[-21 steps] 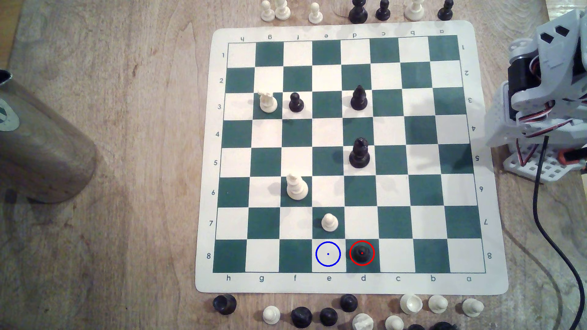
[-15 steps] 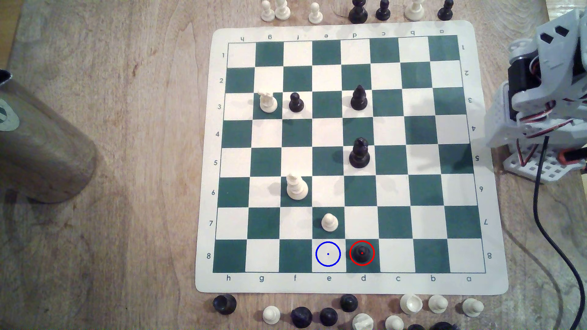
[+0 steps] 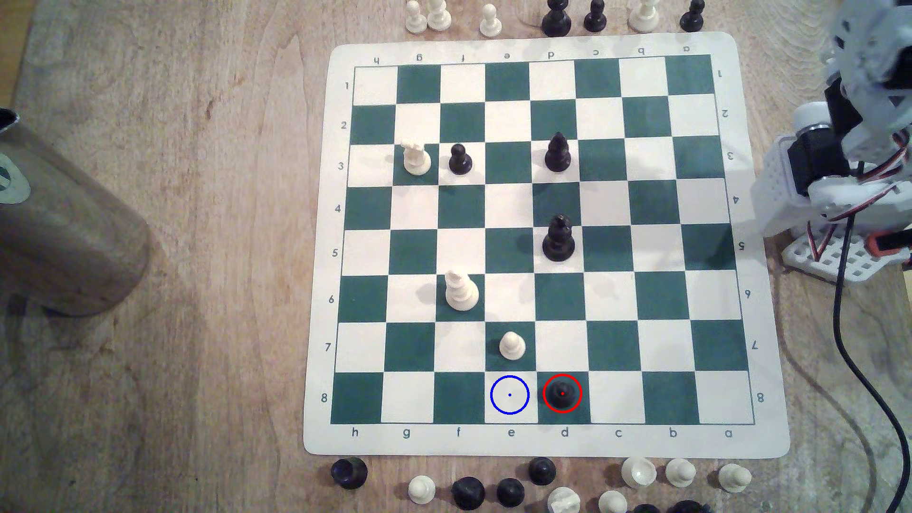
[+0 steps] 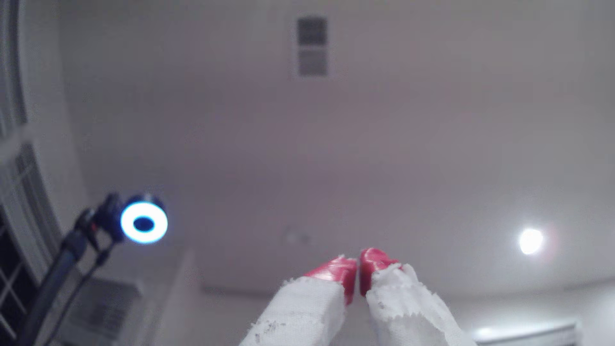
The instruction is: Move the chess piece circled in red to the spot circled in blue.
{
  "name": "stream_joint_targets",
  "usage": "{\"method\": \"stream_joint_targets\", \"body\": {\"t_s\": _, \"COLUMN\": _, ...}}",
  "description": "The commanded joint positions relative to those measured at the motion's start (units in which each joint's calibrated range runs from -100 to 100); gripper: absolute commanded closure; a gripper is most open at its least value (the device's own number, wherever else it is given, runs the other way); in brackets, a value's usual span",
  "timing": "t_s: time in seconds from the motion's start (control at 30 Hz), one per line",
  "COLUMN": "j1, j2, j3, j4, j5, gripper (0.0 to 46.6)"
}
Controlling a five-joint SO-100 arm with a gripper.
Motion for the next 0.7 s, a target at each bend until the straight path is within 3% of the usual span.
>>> {"method": "stream_joint_targets", "body": {"t_s": 0.0, "j1": -2.29, "j2": 0.06, "j3": -12.93, "j4": 33.3, "j5": -0.15, "gripper": 46.4}}
{"method": "stream_joint_targets", "body": {"t_s": 0.37, "j1": -2.84, "j2": 0.14, "j3": -29.34, "j4": 86.53, "j5": -0.29, "gripper": 46.4}}
{"method": "stream_joint_targets", "body": {"t_s": 0.63, "j1": -11.13, "j2": 3.28, "j3": -30.25, "j4": 101.03, "j5": -0.15, "gripper": 45.8}}
{"method": "stream_joint_targets", "body": {"t_s": 0.67, "j1": -13.17, "j2": 4.72, "j3": -30.43, "j4": 101.93, "j5": -0.39, "gripper": 43.6}}
